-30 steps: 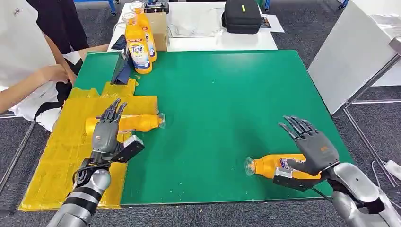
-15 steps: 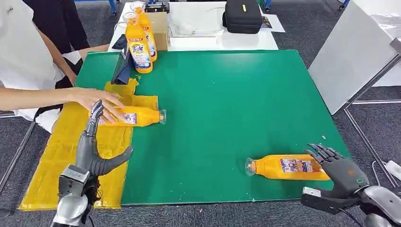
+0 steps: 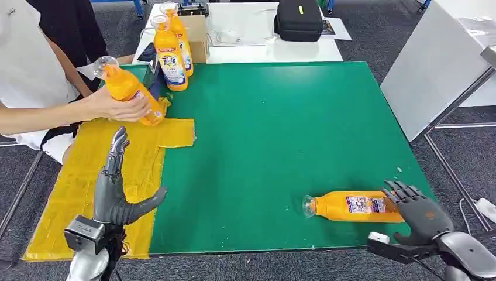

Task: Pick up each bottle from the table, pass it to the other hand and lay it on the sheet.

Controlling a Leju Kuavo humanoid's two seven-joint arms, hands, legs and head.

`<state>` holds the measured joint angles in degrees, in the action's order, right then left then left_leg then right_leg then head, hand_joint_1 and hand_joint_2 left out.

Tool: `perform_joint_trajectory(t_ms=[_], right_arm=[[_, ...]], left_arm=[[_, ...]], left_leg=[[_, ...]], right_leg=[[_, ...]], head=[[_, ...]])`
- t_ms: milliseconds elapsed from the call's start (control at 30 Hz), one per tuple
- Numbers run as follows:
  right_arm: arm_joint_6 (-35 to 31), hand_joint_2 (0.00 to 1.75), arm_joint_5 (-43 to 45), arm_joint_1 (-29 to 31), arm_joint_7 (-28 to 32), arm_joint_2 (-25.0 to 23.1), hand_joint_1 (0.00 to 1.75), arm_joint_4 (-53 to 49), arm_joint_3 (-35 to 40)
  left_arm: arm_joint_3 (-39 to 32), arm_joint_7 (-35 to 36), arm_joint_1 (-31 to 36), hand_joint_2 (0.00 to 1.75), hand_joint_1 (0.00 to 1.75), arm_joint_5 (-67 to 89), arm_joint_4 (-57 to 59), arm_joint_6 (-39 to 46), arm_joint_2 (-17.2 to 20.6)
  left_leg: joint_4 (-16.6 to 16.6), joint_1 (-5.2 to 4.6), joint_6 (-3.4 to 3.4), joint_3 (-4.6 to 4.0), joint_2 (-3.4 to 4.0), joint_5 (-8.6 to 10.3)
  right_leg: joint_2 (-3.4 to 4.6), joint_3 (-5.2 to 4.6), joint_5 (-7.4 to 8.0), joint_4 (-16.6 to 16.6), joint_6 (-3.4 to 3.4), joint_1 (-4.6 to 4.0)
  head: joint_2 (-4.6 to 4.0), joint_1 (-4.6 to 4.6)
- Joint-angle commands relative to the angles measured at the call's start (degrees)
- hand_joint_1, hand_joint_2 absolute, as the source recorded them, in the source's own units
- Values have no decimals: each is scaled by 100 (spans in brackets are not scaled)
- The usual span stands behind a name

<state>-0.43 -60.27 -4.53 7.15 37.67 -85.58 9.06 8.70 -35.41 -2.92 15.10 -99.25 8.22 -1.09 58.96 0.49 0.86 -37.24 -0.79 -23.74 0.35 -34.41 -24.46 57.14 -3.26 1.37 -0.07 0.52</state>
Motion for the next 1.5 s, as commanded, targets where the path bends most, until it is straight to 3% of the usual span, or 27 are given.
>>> perform_joint_trajectory(t_ms=[33,267,367,433,467,500,533,867,967,1033,1100,1133,1167,1233,1300,1367,1433,1500], right_arm=[[-211,175,-311,816,-152,-1024,0,1243,638],[-144,175,-667,1535,-137,-1466,0,2353,1079],[75,175,-530,1744,-61,-1389,5,2882,1288],[207,175,-516,1885,-123,-1299,117,3161,1407],[204,175,-518,1889,-121,-1268,117,3182,1401],[192,175,-520,1958,-123,-1255,162,3320,1469],[222,175,-512,2013,-133,-1234,175,3391,1504],[494,175,-255,2109,-308,-920,175,3262,1660],[289,175,-308,2133,-429,-891,175,3166,1624],[-450,175,-430,2129,-696,-1183,175,2803,1384],[-316,175,-558,2165,-824,-1321,175,2626,1376],[-709,175,-539,2024,-905,-1500,175,2300,1084],[-1043,175,-515,1893,-843,-1753,175,2040,785],[-1844,175,397,1425,-280,-2527,175,815,60],[-1634,175,293,1243,-495,-2584,175,276,80],[-2053,175,937,1102,46,-2830,175,-83,-100],[-1767,175,1847,889,396,-3025,175,-650,-109],[-1739,175,2055,797,483,-3138,175,-942,-29]], left_arm=[[178,80,51,175,0,5,90,-12,-64],[292,106,157,175,0,-18,284,-83,-114],[349,64,230,175,0,-99,370,-89,-109],[380,58,263,175,0,-125,414,-74,-113],[384,58,268,175,0,-125,422,-74,-117],[404,58,300,175,0,-128,483,-66,-113],[405,61,298,175,0,-143,496,-54,-110],[412,87,297,175,0,-257,586,-24,-106],[421,87,279,175,0,-264,566,-25,-111],[403,149,157,175,0,-217,416,-25,-132],[384,189,90,175,0,-183,320,-34,-144],[370,230,62,175,0,-143,278,-59,-155],[349,271,29,175,0,-99,242,-76,-180],[405,402,-37,175,0,-8,207,-166,-174],[439,402,-37,175,0,-7,245,-154,-189],[515,511,-3,175,0,-99,314,-328,-140],[606,723,97,175,0,-138,533,-514,-68],[674,1025,242,175,0,-292,841,-809,17]], left_leg=[[-12,16,-5,36,16,-5],[-12,16,-3,36,23,-4],[-13,19,-4,45,33,-2],[-8,11,-2,35,23,0],[-16,15,-3,56,27,1],[-9,14,-2,55,29,-1],[-9,11,-2,56,29,0],[-6,7,6,98,15,-9],[-14,11,7,104,5,-6],[-14,12,10,108,8,-8],[-11,7,10,103,23,-11],[-5,8,11,101,27,-12],[-9,8,9,108,34,-16],[-6,10,6,93,41,-13],[-6,10,4,84,39,-13],[-6,10,2,76,42,-17],[-7,9,5,66,22,-10],[-6,20,2,62,4,-8]], right_leg=[[7,39,3,-25,19,-20],[17,40,6,-23,14,-16],[12,47,7,-25,16,-19],[5,34,4,-13,10,-9],[5,55,7,-25,18,-16],[6,51,6,-19,14,-14],[9,50,5,-16,13,-11],[5,36,-5,-18,5,-6],[-8,50,-4,-31,11,-12],[-2,57,-5,-33,11,-13],[18,110,-3,-27,4,-7],[23,109,-2,-22,1,-9],[27,117,-4,-25,8,-10],[33,97,1,-20,4,-10],[29,89,-2,-15,9,-11],[34,77,-6,-13,12,-13],[12,66,-6,-14,3,-16],[-4,68,-19,-13,8,-22]], head=[[0,0],[0,-2],[0,-4],[0,-4],[0,0],[0,-4],[0,0],[0,-2],[0,-2],[0,-4],[0,-2],[0,-6],[0,-2],[0,-2],[0,-7],[0,0],[0,4],[0,-4]])
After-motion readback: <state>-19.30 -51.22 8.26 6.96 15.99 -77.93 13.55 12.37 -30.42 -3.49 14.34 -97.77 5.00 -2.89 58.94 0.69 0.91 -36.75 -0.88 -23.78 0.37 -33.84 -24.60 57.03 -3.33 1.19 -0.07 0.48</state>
